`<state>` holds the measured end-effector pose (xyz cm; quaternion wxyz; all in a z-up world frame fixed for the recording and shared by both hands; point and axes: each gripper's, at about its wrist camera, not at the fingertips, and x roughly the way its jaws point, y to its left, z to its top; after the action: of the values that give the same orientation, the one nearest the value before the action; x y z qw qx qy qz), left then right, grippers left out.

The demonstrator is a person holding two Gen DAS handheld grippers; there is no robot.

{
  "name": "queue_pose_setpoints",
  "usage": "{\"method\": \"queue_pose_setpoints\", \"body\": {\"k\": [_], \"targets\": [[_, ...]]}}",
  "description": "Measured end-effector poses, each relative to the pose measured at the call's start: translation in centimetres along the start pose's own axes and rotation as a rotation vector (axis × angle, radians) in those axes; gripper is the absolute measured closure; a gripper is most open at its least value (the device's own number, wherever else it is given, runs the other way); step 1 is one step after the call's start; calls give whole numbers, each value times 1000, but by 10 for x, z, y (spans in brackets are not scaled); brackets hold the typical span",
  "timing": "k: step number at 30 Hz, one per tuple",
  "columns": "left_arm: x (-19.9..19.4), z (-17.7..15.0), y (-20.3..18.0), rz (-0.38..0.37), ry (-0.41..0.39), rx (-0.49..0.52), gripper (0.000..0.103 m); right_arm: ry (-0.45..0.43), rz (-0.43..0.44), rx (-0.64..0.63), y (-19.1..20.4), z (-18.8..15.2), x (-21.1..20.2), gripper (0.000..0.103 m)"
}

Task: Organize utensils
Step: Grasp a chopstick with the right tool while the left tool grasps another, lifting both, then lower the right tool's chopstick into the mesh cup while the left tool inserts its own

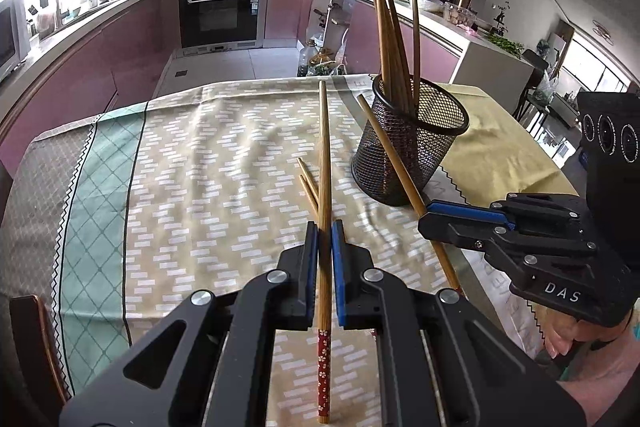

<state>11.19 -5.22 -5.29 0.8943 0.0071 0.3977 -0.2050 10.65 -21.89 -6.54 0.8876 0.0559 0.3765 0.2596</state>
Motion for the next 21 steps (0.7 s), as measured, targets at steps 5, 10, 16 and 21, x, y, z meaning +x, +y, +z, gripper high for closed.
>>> {"method": "queue_pose_setpoints", "body": {"k": [5,10,16,21], "targets": [[-6,4,-2,-12,-16,4,95,-22,5,-4,0,3,-6,97],[-14,6,-4,-20,-30,10,95,-43,2,-4,-3,5,-14,97],[-23,8,-4,-46,-45,4,95,-68,-2,-2,-6,7,-23,97],[-34,11,-5,-83,-61,7,95,-90,1,2,-9,9,-31,97]]}}
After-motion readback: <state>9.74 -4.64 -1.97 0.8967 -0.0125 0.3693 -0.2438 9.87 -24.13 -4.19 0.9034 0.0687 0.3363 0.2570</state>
